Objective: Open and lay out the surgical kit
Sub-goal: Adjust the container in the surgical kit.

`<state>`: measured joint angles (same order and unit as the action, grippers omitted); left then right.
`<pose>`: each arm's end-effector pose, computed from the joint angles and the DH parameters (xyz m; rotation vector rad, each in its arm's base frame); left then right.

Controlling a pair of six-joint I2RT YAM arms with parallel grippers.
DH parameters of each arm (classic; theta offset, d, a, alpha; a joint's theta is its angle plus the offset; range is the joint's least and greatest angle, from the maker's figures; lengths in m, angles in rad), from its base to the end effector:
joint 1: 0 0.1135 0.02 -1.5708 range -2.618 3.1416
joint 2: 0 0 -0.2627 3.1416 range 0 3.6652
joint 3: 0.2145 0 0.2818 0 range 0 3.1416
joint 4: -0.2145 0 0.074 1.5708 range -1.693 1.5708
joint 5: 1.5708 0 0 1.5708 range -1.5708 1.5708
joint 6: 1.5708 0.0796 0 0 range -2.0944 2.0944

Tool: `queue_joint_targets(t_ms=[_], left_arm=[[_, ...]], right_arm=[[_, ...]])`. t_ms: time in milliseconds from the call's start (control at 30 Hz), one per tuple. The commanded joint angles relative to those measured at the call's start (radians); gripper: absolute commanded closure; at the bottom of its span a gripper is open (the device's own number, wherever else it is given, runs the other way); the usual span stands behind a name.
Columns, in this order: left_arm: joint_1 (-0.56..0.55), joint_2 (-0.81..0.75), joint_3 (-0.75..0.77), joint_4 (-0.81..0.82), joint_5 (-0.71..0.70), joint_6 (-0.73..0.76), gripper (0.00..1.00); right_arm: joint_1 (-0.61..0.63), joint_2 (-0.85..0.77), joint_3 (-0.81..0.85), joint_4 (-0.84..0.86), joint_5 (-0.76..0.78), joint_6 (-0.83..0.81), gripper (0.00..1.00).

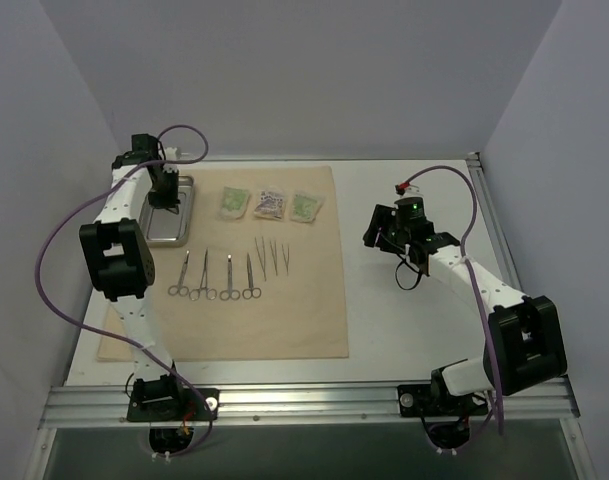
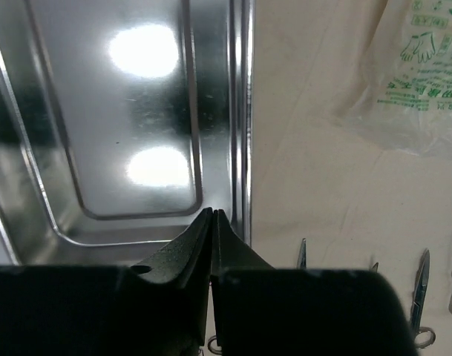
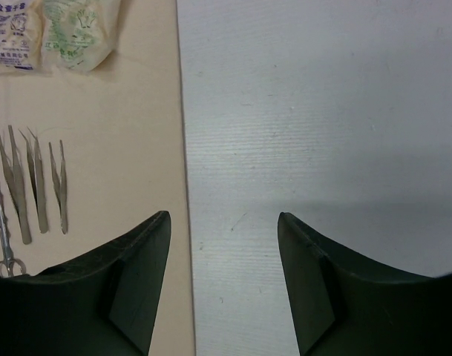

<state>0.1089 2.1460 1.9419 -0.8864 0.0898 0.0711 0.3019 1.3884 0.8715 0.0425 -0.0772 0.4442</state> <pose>0.5132 0.0489 0.2009 -0.0210 2.6549 -0.0604 0.3589 0.1182 0.2179 0.0993 2.0854 0.5396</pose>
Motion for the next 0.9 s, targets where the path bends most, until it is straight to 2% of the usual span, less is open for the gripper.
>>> queue_joint_targets(t_ms=[0, 67, 300, 433, 633, 867], left_arm=[[0.006, 0.053, 0.043, -0.025, 0.086, 0.032, 0.89], [0.012, 0.072, 0.038, -0.04, 0.114, 0.026, 0.9], [0.074, 0.11, 0.015, -0.077, 0.077, 0.044, 0.9], [0.072, 0.15, 0.066, -0.17, 0.093, 0.11, 0.9], [0.098, 0.232, 0.164, -0.288, 0.044, 0.151, 0.9], [0.098, 0.281, 0.224, -0.306, -0.022, 0.162, 0.9]], right_arm=[[0.005, 0.014, 0.011, 0.008, 0.005, -0.009, 0.45], [0.005, 0.014, 0.014, -0.001, 0.011, -0.01, 0.45], [0.005, 0.009, 0.0, -0.003, 0.04, -0.002, 0.45], [0.005, 0.026, 0.003, -0.001, 0.039, 0.001, 0.45], [0.005, 0.024, -0.003, 0.0, 0.045, -0.005, 0.45], [0.005, 0.008, -0.017, -0.004, 0.065, -0.004, 0.45]])
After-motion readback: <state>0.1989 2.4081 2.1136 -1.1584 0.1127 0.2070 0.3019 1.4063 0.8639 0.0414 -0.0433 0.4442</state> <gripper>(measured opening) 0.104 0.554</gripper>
